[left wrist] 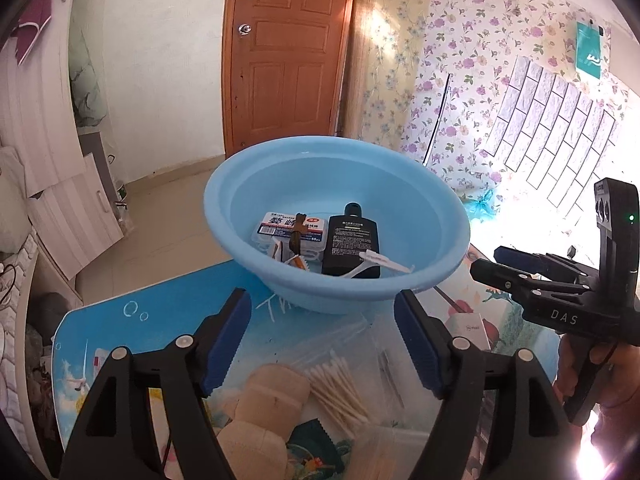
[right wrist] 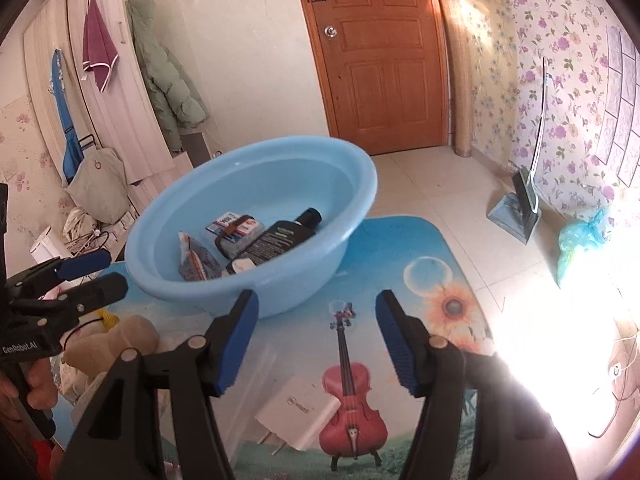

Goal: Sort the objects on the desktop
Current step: 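Open the left tool over the basin while the right tool releases the hanger into it, then move the right tool to the white charger plug and grasp it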

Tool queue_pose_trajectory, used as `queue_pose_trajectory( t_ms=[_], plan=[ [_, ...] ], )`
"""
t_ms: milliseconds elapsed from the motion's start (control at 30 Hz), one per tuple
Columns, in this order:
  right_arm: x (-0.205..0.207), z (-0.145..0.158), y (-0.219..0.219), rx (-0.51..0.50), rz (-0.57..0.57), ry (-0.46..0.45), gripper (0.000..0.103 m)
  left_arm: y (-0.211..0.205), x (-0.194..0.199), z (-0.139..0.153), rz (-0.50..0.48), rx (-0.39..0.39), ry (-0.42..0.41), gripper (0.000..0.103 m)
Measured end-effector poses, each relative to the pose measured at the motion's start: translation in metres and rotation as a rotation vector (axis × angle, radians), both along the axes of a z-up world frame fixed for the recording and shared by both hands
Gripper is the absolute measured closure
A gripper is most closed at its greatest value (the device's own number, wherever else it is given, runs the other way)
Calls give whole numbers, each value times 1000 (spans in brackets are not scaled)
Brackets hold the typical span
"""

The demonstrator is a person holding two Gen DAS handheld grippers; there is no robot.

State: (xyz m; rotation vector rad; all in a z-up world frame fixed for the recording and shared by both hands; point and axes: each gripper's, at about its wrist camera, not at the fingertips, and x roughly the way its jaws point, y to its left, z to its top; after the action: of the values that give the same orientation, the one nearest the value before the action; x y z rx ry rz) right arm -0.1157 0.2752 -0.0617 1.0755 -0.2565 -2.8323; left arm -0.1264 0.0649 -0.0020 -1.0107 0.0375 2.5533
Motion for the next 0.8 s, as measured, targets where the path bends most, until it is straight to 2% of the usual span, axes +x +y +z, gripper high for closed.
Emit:
queue_pose_trajectory(
  t_ms=[167, 267, 433, 500, 800],
  plan=[
    [13, -15, 2, 9, -10, -46, 42, -13, 16, -1, 20, 2, 2, 17],
    [17, -27, -2, 10, -22, -92, 42, -20, 25, -4, 45, -2, -1, 13],
    [20, -42, -10, 16, -42, -162, 40, -34, 43, -11, 77, -7, -10, 11],
    [21, -45, -15, 20, -40, -176, 33, -42, 51, -13, 85, -19, -9, 11],
    [38, -43, -13, 59, -75, -161, 33, -96, 91, -31, 163, -36, -38, 11]
  ],
)
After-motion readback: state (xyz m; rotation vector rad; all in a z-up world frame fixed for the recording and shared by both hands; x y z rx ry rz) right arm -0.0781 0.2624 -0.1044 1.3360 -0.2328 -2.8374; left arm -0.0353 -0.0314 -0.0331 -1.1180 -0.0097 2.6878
